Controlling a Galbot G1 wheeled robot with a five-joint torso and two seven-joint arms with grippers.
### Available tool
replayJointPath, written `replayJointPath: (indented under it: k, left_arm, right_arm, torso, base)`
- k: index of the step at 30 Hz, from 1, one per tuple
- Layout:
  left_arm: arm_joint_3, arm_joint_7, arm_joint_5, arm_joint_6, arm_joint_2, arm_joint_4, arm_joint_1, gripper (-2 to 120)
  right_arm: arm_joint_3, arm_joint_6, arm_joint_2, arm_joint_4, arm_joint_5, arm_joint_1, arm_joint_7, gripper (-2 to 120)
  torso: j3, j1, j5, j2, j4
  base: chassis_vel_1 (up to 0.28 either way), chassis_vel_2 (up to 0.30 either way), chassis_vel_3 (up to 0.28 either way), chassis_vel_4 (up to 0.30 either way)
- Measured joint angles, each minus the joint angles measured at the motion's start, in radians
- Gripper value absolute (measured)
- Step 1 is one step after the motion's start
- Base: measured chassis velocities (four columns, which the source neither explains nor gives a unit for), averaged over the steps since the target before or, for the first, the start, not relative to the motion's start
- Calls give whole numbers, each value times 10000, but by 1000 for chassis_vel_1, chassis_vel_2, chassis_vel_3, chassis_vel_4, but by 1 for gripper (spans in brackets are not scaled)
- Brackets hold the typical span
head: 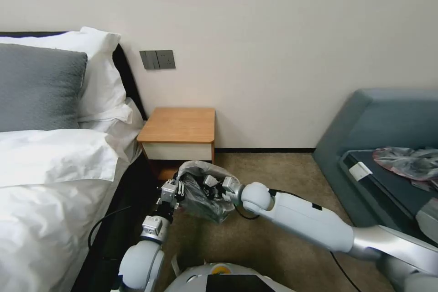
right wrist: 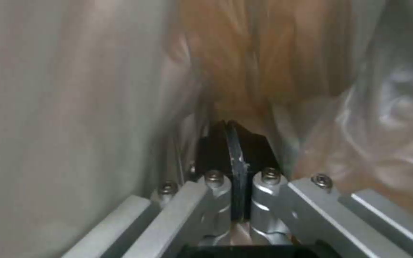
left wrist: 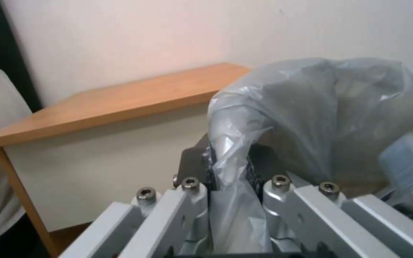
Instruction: Pick up the garbage bag from the table and place it over the trash can.
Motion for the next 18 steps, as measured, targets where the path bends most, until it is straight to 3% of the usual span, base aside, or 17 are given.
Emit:
replayJointPath:
  k: [8,12,18]
  left_arm:
    - [-49,-37,-60,0,11,-5,-3,8]
    - [-94,-145,-344,115,-16,78,-81,8]
    - [-52,-529,-1676,836,-27,-39,-141,8]
  right_arm:
    - [85,151,62,-12,-256,-146,-90,0]
    - [613,217,-326,738,-341,-557,-211,0]
    - [2370,619,-1480,2062,-506,-1755,-665,0]
  torso:
    - [0,0,1,0,-1]
    - [-1,0,0,0,0]
    - [-1,0,3,0,0]
  base:
    - [0,0,0,0]
    - [0,0,0,0]
    - [0,0,0,0]
